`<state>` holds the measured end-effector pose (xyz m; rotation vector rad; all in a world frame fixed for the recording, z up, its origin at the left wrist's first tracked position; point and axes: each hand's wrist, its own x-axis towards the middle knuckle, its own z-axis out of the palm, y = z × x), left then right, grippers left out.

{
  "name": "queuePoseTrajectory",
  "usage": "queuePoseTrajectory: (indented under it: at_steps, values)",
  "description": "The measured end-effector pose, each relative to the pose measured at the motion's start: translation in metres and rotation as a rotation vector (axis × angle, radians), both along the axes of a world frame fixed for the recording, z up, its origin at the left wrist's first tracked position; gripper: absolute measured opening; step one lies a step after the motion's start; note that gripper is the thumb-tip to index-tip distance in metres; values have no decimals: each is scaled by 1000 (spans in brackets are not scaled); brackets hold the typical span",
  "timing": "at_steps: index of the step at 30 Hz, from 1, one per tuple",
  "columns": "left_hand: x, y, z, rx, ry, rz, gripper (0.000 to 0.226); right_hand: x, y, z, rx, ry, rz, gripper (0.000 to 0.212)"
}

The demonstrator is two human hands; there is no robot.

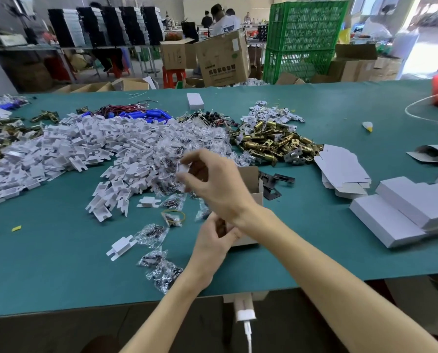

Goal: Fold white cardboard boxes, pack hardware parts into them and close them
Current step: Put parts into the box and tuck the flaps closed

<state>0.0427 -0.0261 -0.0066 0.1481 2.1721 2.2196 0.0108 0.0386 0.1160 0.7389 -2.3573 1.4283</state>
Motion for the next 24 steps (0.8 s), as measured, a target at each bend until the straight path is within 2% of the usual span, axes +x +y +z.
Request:
queuePoseTrajectory:
  at_steps: [3, 6, 8, 11, 15, 24]
  values:
    - [0, -3, -2, 10, -8, 1, 28, 5, 33, 13, 79, 102, -61, 26]
    - [0, -4, -2, 49, -22, -4, 35, 1, 63, 21, 269, 238, -234, 31]
    - [1, -4, 0, 56, -33, -6, 42, -5, 80, 18, 378, 239, -305, 33]
    - [2, -4, 1, 55, -36, 2, 38, -10, 95, 8, 396, 169, -295, 26]
    - [2, -4, 0, 62, -22, 6, 36, -9, 97, -3, 415, 174, -242, 19]
    - [1, -4, -1, 78, -26, 1, 39, -8, 95, -7, 678, 267, -260, 18]
